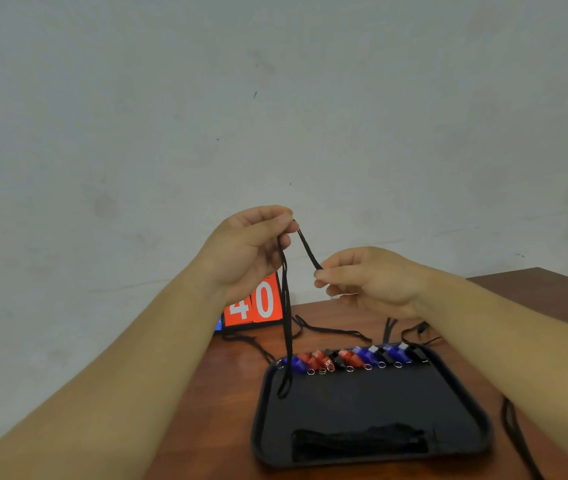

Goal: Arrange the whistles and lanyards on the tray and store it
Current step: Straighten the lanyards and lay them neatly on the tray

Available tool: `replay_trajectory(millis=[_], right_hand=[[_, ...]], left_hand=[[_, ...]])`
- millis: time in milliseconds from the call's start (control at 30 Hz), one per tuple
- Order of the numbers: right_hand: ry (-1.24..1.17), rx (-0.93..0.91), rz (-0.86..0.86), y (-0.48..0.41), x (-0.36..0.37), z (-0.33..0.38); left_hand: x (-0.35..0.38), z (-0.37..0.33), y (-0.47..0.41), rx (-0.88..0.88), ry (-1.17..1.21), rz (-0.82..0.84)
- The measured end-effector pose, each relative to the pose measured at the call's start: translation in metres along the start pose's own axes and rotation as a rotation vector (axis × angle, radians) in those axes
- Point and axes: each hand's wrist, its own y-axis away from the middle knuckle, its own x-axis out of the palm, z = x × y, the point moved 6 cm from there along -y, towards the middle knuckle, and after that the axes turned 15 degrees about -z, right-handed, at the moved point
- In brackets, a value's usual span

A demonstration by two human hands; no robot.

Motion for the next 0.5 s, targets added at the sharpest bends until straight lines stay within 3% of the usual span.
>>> replay_trajectory(millis=[133, 300, 500], right_hand=[[-0.150, -0.022, 0.093, 0.007, 0.017, 0.002], [-0.364, 0.087, 0.313, 0.020, 0.033, 0.000], [-0.440, 0.132, 0.326, 0.021, 0.024, 0.000]], left_hand=[[0.007, -0.002, 0.003, -0.033, 0.144, 0.017], [0.009, -0.001, 0.001, -0.042, 0.231, 0.017], [-0.004, 0.002, -0.004, -0.045, 0.221, 0.008]])
